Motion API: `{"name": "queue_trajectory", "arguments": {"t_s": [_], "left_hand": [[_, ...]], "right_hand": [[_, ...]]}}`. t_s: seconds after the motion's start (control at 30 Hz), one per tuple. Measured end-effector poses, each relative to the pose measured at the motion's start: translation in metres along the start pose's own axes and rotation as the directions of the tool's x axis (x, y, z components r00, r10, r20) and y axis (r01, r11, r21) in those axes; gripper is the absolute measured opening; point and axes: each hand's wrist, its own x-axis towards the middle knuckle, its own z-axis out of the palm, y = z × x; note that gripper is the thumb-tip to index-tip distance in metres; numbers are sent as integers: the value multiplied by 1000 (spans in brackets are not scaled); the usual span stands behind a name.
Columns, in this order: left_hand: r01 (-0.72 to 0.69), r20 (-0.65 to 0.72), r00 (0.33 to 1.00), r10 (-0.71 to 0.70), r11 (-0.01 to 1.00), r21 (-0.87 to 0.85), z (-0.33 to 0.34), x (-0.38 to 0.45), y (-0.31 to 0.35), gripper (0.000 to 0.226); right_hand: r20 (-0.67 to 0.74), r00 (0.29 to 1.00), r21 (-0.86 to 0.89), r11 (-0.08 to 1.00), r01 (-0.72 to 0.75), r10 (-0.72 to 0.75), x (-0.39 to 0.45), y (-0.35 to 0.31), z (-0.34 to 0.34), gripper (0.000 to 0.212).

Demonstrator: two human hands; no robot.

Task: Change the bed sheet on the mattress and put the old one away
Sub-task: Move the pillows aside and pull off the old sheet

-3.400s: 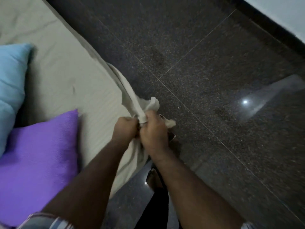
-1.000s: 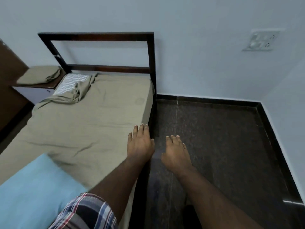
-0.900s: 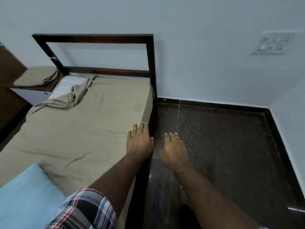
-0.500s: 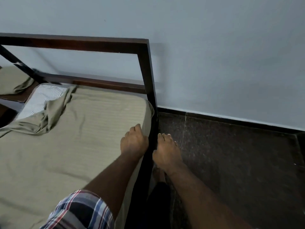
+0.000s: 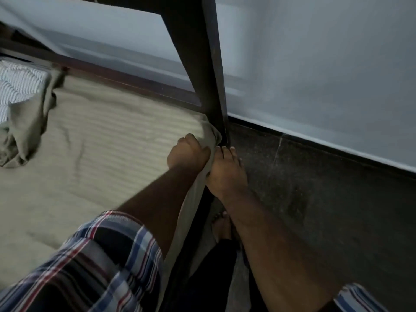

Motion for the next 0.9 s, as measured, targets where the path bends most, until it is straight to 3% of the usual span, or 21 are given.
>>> {"name": "queue_trajectory", "arguments": {"t_s": [0.1, 0.3, 0.43, 0.67, 0.83, 0.9], "left_hand": [[37, 45, 998, -44, 988, 151, 9, 19, 5, 65], [-107, 33, 994, 102, 928, 357, 18, 46, 1, 37], [-167, 40, 986, 162, 946, 279, 8, 40, -9, 38], [-261, -23, 963, 268, 951, 165, -52, 9, -41, 33], [-289, -40, 955, 295, 949, 125, -71, -9, -39, 38], [-335, -99, 935, 342, 939, 79, -86, -20, -43, 36]], "right_hand": [[6, 999, -12, 999, 39, -39, 20, 6, 4, 67], [70, 995, 54, 996, 64, -67, 50, 10, 13, 69], [70, 997, 154, 988, 30, -41, 57, 3, 20, 66], [-6, 998, 372, 926, 66, -68, 49, -32, 7, 86], [-127, 989, 429, 903, -19, 81, 47, -53, -11, 28], [-171, 979, 553, 833, 1, 112, 31, -72, -17, 20]]}}
